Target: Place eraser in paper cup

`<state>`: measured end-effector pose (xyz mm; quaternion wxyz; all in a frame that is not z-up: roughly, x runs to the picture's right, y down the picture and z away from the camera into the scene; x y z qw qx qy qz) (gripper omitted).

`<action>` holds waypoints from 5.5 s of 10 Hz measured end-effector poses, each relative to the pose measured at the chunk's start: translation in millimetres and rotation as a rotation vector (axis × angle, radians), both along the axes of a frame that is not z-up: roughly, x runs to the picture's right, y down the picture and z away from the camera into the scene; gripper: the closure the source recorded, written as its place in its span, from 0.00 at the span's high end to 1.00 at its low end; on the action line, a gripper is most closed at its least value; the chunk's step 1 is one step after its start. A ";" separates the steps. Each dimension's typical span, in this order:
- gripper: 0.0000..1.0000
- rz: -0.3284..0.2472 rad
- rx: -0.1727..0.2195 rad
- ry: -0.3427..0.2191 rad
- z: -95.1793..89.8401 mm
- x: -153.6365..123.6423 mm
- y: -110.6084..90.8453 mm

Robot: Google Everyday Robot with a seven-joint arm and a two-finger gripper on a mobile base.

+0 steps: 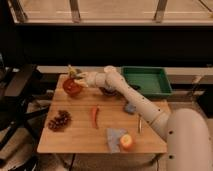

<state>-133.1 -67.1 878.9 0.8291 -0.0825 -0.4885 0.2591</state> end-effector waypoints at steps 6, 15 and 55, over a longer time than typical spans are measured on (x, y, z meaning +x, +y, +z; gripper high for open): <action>0.00 0.118 -0.017 0.030 -11.9 39.3 4.4; 0.00 0.195 -0.016 0.059 -36.4 68.5 18.0; 0.00 0.813 -0.036 0.360 -49.0 261.5 -85.6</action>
